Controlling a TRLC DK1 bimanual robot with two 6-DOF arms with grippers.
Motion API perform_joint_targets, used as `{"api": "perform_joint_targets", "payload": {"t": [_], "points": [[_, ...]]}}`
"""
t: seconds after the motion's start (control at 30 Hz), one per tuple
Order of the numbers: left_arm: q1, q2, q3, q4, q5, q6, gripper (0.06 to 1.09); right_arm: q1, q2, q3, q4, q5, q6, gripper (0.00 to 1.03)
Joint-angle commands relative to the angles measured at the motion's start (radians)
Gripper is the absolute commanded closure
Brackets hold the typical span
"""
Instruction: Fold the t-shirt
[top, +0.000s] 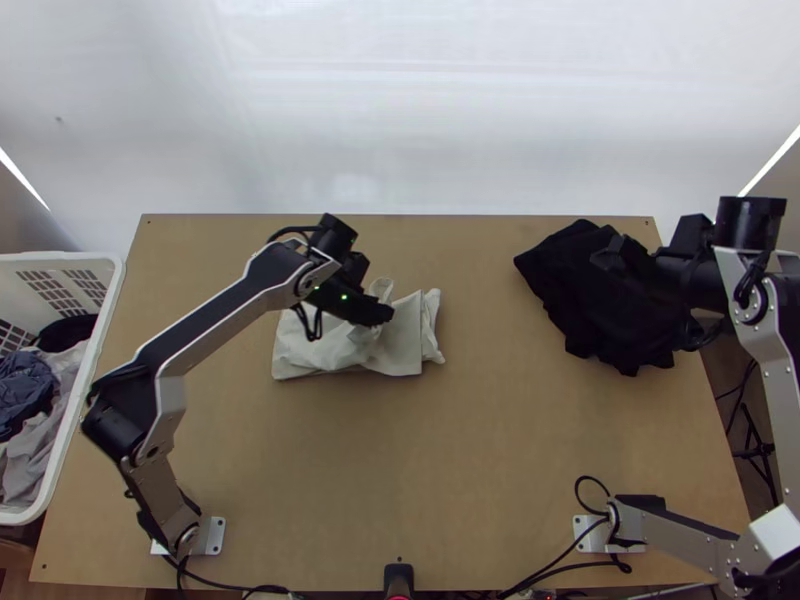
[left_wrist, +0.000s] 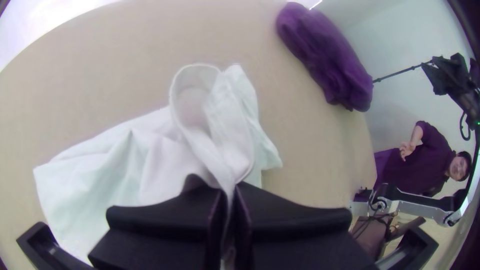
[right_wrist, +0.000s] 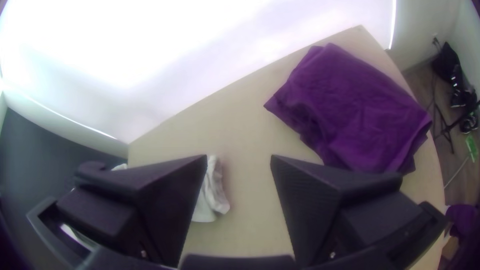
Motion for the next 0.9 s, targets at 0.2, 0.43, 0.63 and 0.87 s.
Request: {"api": "perform_joint_targets", "payload": {"t": [0.2, 0.43, 0.63, 0.87], "points": [[-0.097, 0.120, 0.123, 0.093, 0.015, -0.027, 0.08, 0.009, -0.045, -0.041, 0.006, -0.002, 0.047, 0.39], [-0.079, -0.011, 0.207, 0.090, 0.148, -0.127, 0.10, 0.117, -0.033, -0.167, 0.023, -0.010, 0.094, 0.08], [-0.030, -0.115, 0.244, 0.090, 0.154, -0.168, 0.10, 0.238, 0.059, -0.262, 0.065, -0.052, 0.139, 0.04], [0.075, -0.245, 0.170, 0.056, 0.154, -0.142, 0.10, 0.450, 0.305, -0.161, 0.069, -0.052, 0.081, 0.04]]}}
